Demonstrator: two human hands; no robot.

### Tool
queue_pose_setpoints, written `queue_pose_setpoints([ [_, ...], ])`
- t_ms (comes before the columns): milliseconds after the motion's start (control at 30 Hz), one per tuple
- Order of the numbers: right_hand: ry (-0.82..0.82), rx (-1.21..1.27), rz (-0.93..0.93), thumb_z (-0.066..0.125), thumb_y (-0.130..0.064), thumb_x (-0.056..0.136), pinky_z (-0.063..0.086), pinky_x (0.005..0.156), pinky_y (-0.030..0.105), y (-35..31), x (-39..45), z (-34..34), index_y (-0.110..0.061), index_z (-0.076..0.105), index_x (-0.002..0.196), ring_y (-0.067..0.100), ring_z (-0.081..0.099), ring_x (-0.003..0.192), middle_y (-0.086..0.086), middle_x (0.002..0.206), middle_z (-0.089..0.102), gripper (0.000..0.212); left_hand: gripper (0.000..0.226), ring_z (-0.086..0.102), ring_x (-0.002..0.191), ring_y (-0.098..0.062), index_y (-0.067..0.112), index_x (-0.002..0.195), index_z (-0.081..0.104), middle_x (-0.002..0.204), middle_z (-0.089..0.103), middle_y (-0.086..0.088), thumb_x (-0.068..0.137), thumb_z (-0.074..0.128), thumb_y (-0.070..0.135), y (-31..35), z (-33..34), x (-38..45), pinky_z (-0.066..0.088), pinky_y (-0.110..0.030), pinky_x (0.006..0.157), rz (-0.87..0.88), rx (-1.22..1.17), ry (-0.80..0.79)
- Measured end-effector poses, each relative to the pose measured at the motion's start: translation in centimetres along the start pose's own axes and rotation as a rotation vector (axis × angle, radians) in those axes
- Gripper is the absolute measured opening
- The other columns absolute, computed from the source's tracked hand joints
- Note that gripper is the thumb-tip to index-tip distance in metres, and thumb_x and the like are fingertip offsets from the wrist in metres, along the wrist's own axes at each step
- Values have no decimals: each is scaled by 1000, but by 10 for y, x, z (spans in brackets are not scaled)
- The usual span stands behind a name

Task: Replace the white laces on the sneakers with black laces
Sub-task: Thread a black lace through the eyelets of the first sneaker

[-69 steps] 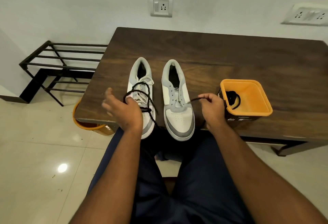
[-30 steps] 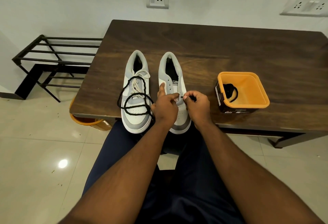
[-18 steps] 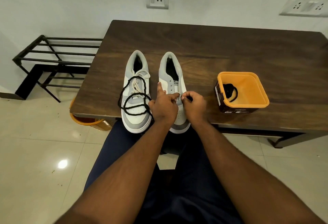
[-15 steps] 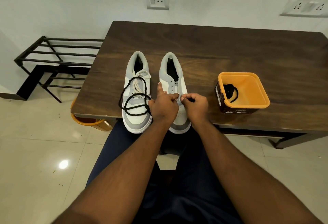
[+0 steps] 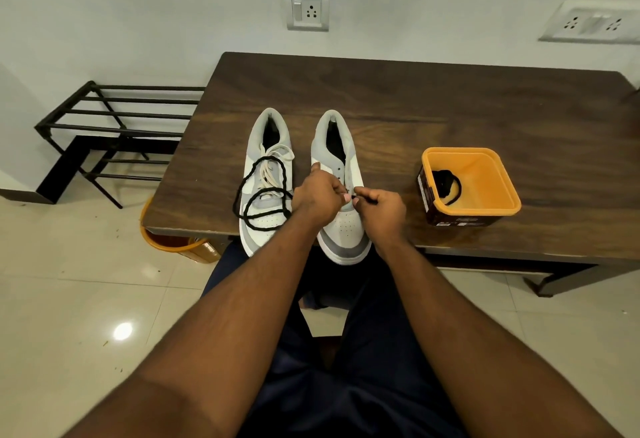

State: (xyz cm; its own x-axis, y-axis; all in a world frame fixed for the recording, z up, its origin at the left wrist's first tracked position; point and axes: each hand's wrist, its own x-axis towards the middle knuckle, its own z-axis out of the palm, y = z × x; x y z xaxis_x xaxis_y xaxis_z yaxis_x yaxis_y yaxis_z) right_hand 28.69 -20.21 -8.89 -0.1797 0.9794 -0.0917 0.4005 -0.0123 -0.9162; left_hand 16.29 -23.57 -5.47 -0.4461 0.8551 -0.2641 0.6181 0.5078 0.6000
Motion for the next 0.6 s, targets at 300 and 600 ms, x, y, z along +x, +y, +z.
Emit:
queue_pose_setpoints([
  [300, -93, 7, 6, 72, -10, 83, 50, 92, 25, -2, -2, -2, -9, 68, 119, 9, 63, 100, -4, 109, 69, 36, 10, 62, 105, -34, 23, 82, 55, 161, 23, 5, 91, 57, 20, 3, 17, -2, 48, -39, 88, -35, 15, 73],
  [600, -86, 64, 54, 77, -12, 77, 55, 85, 31, 4, 3, 2, -17, 68, 103, 15, 66, 91, 0, 93, 69, 28, 26, 60, 111, -34, 20, 116, 60, 163, 12, 5, 94, 48, 26, 6, 26, -2, 43, -43, 95, -77, 51, 104],
])
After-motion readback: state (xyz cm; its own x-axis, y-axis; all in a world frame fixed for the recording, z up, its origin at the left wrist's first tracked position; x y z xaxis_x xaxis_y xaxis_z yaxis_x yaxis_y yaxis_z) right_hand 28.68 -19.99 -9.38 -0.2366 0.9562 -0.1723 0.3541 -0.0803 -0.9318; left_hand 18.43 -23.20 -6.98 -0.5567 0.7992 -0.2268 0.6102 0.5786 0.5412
